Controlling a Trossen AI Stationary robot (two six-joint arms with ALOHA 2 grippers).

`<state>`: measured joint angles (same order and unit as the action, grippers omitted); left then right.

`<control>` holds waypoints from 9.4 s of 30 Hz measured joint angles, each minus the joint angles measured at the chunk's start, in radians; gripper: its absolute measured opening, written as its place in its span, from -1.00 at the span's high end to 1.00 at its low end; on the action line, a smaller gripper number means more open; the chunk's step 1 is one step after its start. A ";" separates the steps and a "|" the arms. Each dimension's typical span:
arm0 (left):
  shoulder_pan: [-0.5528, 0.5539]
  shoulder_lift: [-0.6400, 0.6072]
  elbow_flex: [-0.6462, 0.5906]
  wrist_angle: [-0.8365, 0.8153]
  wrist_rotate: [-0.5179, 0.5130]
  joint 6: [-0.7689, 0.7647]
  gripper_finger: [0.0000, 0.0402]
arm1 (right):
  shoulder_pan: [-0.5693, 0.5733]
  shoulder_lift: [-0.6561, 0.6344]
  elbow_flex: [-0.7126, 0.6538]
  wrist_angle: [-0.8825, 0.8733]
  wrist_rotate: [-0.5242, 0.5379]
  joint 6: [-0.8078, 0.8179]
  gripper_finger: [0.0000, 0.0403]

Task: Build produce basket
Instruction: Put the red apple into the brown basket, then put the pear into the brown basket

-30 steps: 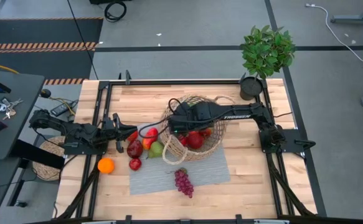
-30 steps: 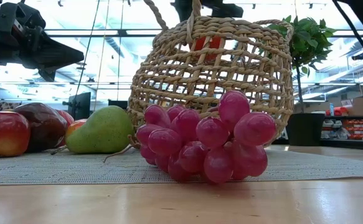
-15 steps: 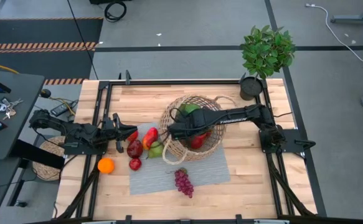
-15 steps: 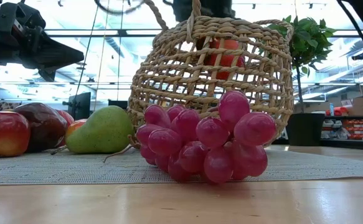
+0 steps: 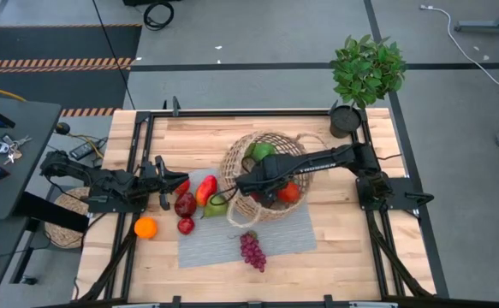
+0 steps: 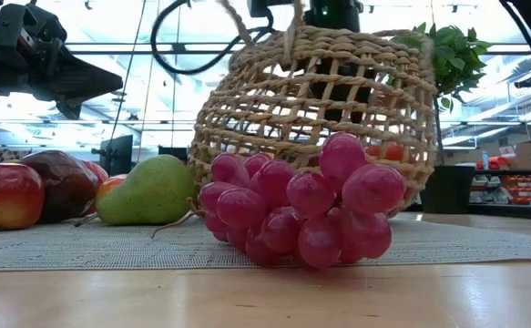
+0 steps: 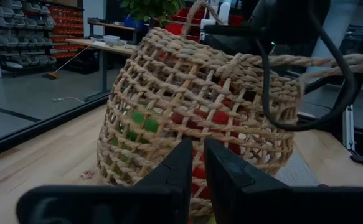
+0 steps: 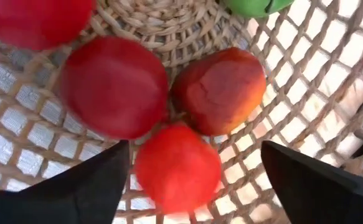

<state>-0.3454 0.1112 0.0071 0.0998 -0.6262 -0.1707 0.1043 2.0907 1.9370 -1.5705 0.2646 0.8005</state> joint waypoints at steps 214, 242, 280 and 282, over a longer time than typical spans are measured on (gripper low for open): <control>-0.002 0.000 0.000 -0.002 0.003 -0.216 0.76 | 0.130 -1.986 -1.928 1.704 -0.128 -0.533 -0.73; 0.165 0.202 0.235 -0.468 0.288 -0.386 0.74 | 0.130 -1.985 -1.928 1.711 -0.128 -0.533 -0.73; 0.082 0.962 0.449 -0.222 0.300 -0.352 -0.37 | 0.130 -1.985 -1.928 1.711 -0.128 -0.533 -0.73; 0.082 0.986 0.472 -0.211 0.288 -0.317 -0.37 | 0.130 -1.985 -1.928 1.711 -0.128 -0.533 -0.73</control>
<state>-0.2634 1.0970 0.4790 -0.1112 -0.3383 -0.4877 0.2344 0.1055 0.0086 0.1402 0.1368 0.2676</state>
